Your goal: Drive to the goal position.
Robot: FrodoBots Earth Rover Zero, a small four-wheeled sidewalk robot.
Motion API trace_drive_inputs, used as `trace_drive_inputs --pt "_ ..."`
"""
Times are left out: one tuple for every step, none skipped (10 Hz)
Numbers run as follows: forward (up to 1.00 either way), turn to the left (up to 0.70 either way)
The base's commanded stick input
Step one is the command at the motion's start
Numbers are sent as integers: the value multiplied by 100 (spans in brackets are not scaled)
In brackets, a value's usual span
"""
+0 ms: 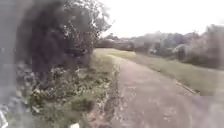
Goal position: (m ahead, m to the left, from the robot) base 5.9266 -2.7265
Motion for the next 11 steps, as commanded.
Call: trace_drive_inputs --pt "0 0" --pt "0 0" --pt "0 0" --pt "0 0" --pt "0 0" --pt "0 0" --pt "0 0" --pt "0 0" --pt "36 0" --pt "81 0" --pt "100 0"
